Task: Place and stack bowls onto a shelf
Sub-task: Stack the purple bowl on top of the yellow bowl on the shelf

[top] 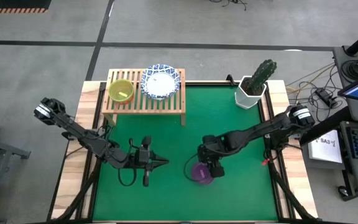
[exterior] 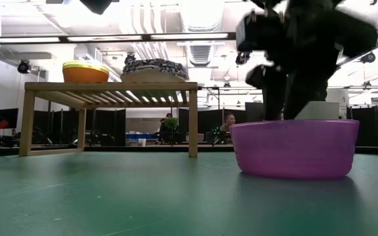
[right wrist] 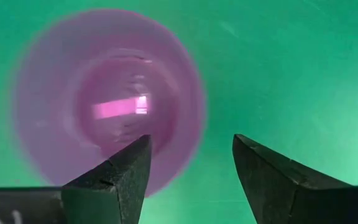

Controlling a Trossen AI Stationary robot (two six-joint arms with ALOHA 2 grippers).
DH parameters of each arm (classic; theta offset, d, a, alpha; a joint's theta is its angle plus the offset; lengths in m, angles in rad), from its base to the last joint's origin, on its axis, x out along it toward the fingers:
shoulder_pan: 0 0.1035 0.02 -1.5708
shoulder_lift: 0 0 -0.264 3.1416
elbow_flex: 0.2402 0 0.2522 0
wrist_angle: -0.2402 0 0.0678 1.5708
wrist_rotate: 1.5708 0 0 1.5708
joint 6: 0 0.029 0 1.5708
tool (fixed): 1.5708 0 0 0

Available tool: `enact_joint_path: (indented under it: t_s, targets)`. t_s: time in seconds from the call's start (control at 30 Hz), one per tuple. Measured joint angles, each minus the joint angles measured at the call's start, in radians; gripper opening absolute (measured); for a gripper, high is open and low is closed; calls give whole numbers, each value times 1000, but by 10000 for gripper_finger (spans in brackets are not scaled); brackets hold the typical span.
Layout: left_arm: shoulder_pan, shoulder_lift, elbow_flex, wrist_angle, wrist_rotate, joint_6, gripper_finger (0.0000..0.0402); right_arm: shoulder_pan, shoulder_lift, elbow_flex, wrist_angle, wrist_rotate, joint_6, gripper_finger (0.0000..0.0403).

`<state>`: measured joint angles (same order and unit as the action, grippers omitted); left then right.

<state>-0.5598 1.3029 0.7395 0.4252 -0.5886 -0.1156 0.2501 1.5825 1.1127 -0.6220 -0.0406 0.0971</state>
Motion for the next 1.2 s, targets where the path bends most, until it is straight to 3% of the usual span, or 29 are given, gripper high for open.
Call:
enact_joint_path:
  t_s: [0.13, 0.47, 0.6, 0.77, 0.93, 1.07, 1.2]
  targets:
    - [0, 6, -1, -4, -24, 2, 0, 1, -2, -70, 29, 122, 68, 209]
    - [1, 20, -1, 0, -32, 2, 0, 1, -1, -209, 275, 127, 89, 196]
    - [1, 20, 0, 1, -32, 2, 0, 1, -1, -222, 333, 118, 89, 147]
    - [1, 19, 0, 9, -33, -9, 0, 1, -1, -243, 419, 90, 84, 31]
    - [2, 19, 0, 11, -33, -31, 0, -1, -2, -222, 448, 100, 27, 10]
    - [2, 19, 0, 12, -110, -58, 0, -2, -2, -168, 450, 200, -92, 9]
    - [2, 19, 0, 11, -237, -84, 3, -2, -3, -113, 482, 385, -253, 9]
